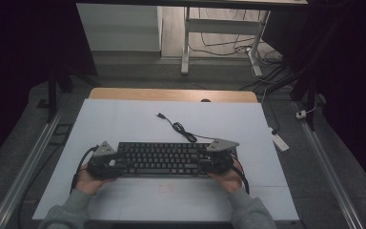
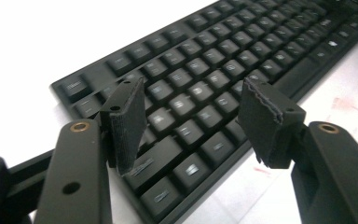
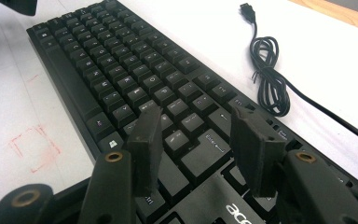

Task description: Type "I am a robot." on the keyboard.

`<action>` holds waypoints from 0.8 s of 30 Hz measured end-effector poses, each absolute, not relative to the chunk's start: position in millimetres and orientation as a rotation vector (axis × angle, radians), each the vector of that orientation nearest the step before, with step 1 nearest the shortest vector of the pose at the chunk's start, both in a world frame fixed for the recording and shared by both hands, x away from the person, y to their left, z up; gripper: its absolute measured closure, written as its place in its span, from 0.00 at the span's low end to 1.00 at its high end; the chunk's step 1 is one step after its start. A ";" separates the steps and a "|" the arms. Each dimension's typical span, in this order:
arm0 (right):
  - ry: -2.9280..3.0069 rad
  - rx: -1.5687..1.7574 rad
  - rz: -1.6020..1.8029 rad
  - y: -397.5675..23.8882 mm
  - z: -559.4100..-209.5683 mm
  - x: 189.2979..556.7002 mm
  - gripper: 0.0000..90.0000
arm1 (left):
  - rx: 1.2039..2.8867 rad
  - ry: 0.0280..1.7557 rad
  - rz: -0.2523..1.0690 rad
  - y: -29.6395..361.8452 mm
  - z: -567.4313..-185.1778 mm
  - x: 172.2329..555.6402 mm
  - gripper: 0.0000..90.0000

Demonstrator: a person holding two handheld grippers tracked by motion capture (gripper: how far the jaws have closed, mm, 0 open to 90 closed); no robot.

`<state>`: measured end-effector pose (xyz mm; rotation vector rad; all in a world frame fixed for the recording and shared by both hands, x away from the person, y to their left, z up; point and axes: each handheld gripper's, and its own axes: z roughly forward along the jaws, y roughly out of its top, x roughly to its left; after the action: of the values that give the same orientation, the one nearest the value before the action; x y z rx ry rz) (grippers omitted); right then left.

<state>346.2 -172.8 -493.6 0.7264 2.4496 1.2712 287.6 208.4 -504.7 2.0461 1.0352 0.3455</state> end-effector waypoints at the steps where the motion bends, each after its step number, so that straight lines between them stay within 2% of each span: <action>1: 2.451 0.729 1.272 -172.8 -493.9 346.1 0.60 | 2.049 1.017 0.329 205.0 -504.1 288.2 0.46; 9: 2.449 0.734 1.269 -174.7 -494.9 344.2 0.60 | 2.147 0.894 0.270 176.7 -497.7 301.6 0.49; 13: 2.442 0.746 1.268 -177.3 -495.8 343.6 0.60 | 2.164 0.843 0.240 166.3 -495.0 306.3 0.55; 16: 2.441 0.747 1.263 -179.1 -496.0 342.8 0.60 | 2.174 0.812 0.223 160.7 -496.5 306.7 0.64; 18: 2.439 0.747 1.267 -180.1 -496.2 341.9 0.60 | 2.195 0.797 0.223 158.4 -497.9 305.7 0.74; 19: 2.439 0.747 1.267 -180.1 -496.2 341.9 0.60 | 2.197 0.794 0.218 157.9 -498.2 305.0 0.74; 21: 2.437 0.747 1.262 -180.3 -496.5 341.9 0.60 | 2.201 0.783 0.215 157.6 -497.9 303.7 0.87; 22: 2.437 0.747 1.262 -180.3 -496.5 341.9 0.60 | 2.201 0.779 0.213 157.2 -497.6 303.1 0.87; 24: 2.438 0.744 1.260 -179.8 -496.9 342.1 0.59 | 2.199 0.772 0.205 155.8 -498.0 302.2 0.95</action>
<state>342.1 -179.8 -496.9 0.7440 2.4379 1.2602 302.2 155.8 -498.0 2.1988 0.7718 0.2046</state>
